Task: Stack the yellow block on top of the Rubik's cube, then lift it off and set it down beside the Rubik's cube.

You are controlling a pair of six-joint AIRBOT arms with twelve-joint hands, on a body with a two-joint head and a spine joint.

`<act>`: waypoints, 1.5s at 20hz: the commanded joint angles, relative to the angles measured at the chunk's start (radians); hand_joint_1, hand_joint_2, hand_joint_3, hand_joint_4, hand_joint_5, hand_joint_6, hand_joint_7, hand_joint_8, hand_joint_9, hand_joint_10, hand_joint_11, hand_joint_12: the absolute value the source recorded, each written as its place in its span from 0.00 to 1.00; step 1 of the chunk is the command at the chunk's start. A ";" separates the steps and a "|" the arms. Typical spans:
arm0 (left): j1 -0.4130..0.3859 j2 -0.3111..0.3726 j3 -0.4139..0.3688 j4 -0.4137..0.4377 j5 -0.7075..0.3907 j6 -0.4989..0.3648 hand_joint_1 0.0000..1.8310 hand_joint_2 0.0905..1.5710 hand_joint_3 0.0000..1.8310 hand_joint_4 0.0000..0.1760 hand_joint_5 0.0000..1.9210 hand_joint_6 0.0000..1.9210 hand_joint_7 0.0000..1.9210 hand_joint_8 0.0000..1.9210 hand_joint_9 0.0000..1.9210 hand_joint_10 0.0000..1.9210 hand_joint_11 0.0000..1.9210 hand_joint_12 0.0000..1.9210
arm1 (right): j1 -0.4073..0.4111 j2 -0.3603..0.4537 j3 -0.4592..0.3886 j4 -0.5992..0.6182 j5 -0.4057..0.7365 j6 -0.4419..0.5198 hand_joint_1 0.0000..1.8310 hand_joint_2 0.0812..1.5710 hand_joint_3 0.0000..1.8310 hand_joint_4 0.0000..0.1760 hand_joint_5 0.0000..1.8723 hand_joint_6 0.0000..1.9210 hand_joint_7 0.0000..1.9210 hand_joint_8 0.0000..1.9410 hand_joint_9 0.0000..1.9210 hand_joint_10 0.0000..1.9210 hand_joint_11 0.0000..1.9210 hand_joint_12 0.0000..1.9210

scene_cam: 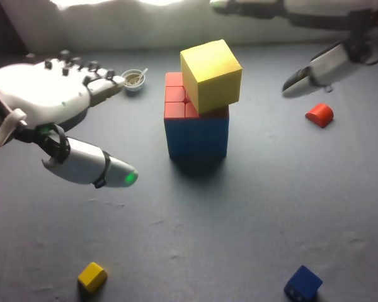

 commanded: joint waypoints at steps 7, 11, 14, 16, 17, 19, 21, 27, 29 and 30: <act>0.024 0.004 -0.014 0.050 -0.289 -0.265 0.15 0.57 0.00 0.00 0.01 0.00 0.02 0.00 0.04 0.00 0.00 0.16 | 0.025 -0.072 0.001 0.034 -0.050 0.056 0.55 0.59 0.00 0.00 0.00 0.00 0.00 0.00 0.00 0.00 0.00 0.00; 0.043 -0.002 -0.025 0.029 -0.345 -0.329 0.12 0.57 0.00 0.00 0.00 0.00 0.01 0.00 0.03 0.00 0.00 0.15 | 0.044 -0.110 0.018 0.039 -0.056 0.056 0.58 0.61 0.00 0.00 0.00 0.00 0.00 0.00 0.00 0.00 0.00 0.00; 0.057 -0.009 -0.040 0.011 -0.365 -0.346 0.11 0.58 0.00 0.00 0.00 0.00 0.01 0.00 0.03 0.00 0.00 0.15 | 0.050 -0.152 0.060 0.044 -0.056 0.063 0.59 0.61 0.00 0.00 0.00 0.00 0.00 0.00 0.00 0.00 0.00 0.00; 0.076 -0.011 -0.055 0.004 -0.415 -0.382 0.13 0.57 0.00 0.00 0.00 0.00 0.01 0.00 0.03 0.00 0.00 0.13 | 0.042 -0.174 0.084 0.046 -0.055 0.064 0.60 0.62 0.00 0.00 0.00 0.00 0.00 0.00 0.00 0.00 0.00 0.00; 0.085 -0.010 -0.063 0.003 -0.440 -0.401 0.14 0.57 0.00 0.00 0.00 0.00 0.01 0.00 0.03 0.00 0.00 0.13 | 0.037 -0.183 0.094 0.045 -0.055 0.064 0.60 0.61 0.00 0.00 0.00 0.00 0.00 0.00 0.00 0.00 0.00 0.00; 0.104 -0.006 -0.082 -0.005 -0.491 -0.430 0.12 0.59 0.00 0.00 0.00 0.00 0.01 0.00 0.03 0.00 0.00 0.13 | 0.021 -0.197 0.110 0.042 -0.055 0.063 0.61 0.61 0.00 0.00 0.00 0.00 0.00 0.00 0.00 0.00 0.00 0.00; 0.126 -0.006 -0.102 -0.009 -0.556 -0.473 0.14 0.58 0.00 0.00 0.00 0.00 0.00 0.00 0.02 0.00 0.00 0.12 | 0.004 -0.206 0.117 0.039 -0.049 0.063 0.60 0.63 0.00 0.00 0.00 0.00 0.00 0.00 0.00 0.00 0.00 0.00; 0.158 -0.016 -0.136 -0.027 -0.721 -0.566 0.11 0.59 0.00 0.00 0.00 0.00 0.00 0.00 0.02 0.00 0.00 0.10 | -0.039 -0.244 0.169 0.061 -0.036 0.063 0.60 0.62 0.00 0.00 0.00 0.00 0.00 0.00 0.00 0.00 0.00 0.00; 0.163 -0.024 -0.139 -0.033 -0.766 -0.593 0.11 0.59 0.00 0.00 0.00 0.00 0.01 0.00 0.03 0.00 0.00 0.14 | -0.047 -0.253 0.185 0.073 -0.033 0.063 0.60 0.63 0.00 0.00 0.00 0.00 0.00 0.00 0.00 0.00 0.00 0.00; 0.165 -0.029 -0.141 -0.040 -0.804 -0.610 0.12 0.59 0.00 0.00 0.01 0.00 0.02 0.00 0.04 0.00 0.00 0.16 | -0.051 -0.254 0.186 0.073 -0.029 0.063 0.60 0.63 0.00 0.00 0.00 0.00 0.00 0.00 0.00 0.00 0.00 0.00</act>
